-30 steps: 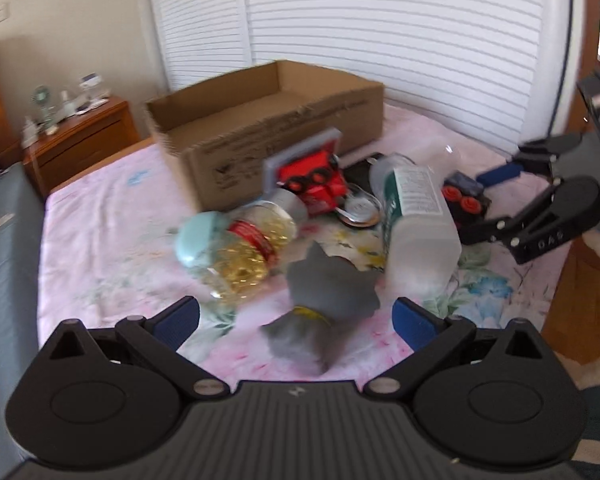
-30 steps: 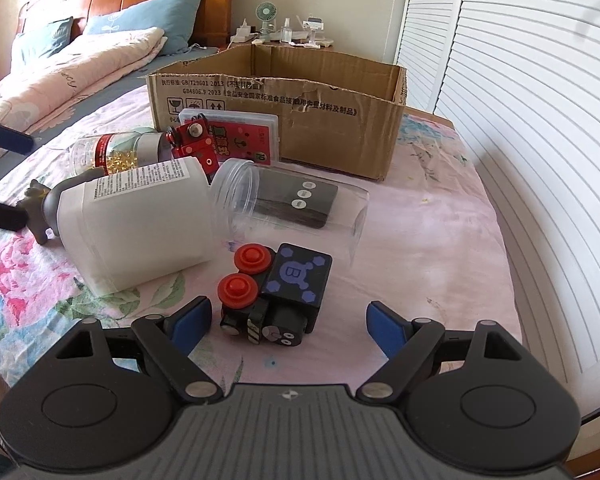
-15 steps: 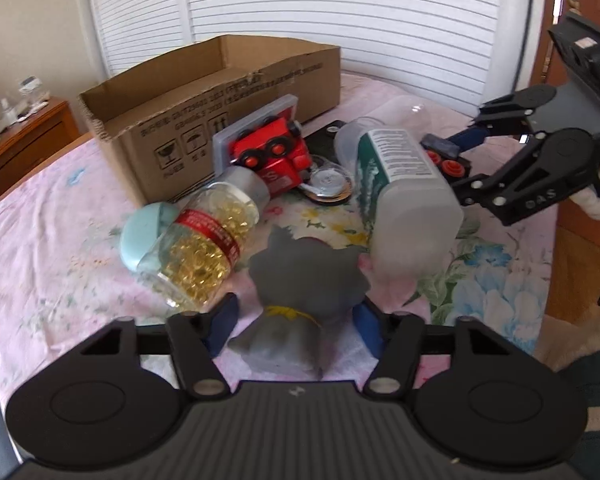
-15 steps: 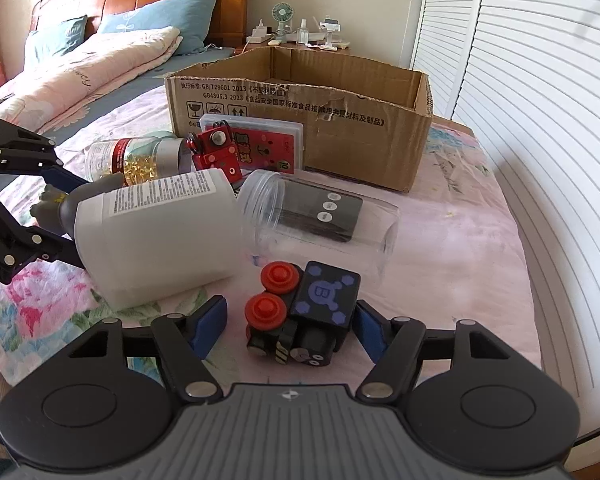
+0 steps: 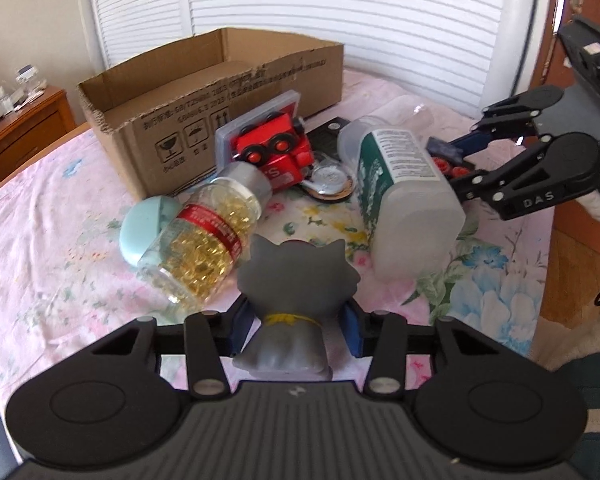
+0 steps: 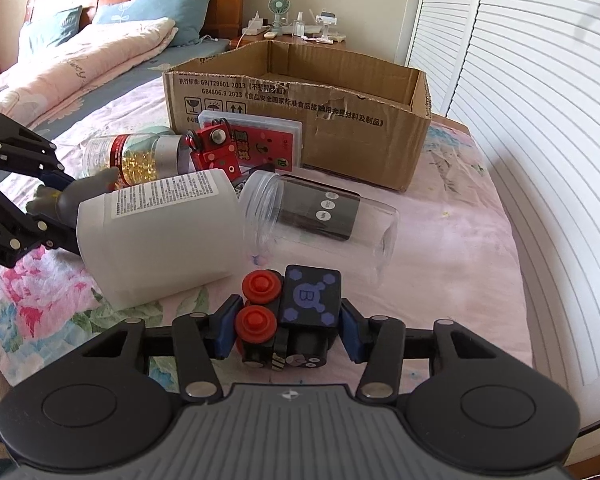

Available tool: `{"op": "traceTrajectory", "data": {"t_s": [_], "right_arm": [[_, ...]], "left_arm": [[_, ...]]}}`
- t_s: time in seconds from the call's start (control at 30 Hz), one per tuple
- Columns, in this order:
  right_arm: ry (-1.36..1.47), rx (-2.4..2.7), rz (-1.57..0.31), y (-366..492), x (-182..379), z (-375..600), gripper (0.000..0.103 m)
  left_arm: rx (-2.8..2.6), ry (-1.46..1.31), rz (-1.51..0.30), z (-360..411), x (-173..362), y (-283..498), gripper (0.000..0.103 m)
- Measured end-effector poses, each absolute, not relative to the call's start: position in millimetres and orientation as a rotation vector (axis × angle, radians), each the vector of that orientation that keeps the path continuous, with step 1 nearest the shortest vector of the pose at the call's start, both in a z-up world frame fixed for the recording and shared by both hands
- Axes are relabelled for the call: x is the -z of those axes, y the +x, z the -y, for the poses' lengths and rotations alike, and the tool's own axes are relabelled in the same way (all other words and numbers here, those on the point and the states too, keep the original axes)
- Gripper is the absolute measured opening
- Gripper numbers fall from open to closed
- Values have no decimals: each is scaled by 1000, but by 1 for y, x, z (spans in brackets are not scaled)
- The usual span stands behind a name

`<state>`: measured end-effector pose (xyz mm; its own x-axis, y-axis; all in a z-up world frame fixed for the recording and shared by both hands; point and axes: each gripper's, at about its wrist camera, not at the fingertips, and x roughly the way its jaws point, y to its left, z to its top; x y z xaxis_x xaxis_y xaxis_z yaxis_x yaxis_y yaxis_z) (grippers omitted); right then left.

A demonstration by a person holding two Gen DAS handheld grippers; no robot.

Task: Organize rigid objects
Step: 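Carry the cat into the cardboard box and open the left tool while the right tool carries the cube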

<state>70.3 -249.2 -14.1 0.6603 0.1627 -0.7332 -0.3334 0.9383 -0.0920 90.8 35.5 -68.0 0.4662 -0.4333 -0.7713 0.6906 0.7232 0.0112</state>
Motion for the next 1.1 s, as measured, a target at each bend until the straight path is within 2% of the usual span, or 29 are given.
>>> {"op": "traceTrajectory", "data": {"t_s": [0.3, 0.6, 0.87, 1.1], "right_arm": [[-247, -308, -807, 64, -3, 257, 55], [-278, -379, -749, 69, -44, 259, 55], [-300, -397, -643, 108, -89, 258, 55], [-254, -380, -638, 160, -111, 258, 55]], "left_arm": [[674, 325, -841, -42, 48, 83, 44], [647, 344, -776, -34, 12, 94, 44], [599, 319, -707, -21, -27, 156, 44], [549, 313, -704, -2, -41, 227, 44]]}}
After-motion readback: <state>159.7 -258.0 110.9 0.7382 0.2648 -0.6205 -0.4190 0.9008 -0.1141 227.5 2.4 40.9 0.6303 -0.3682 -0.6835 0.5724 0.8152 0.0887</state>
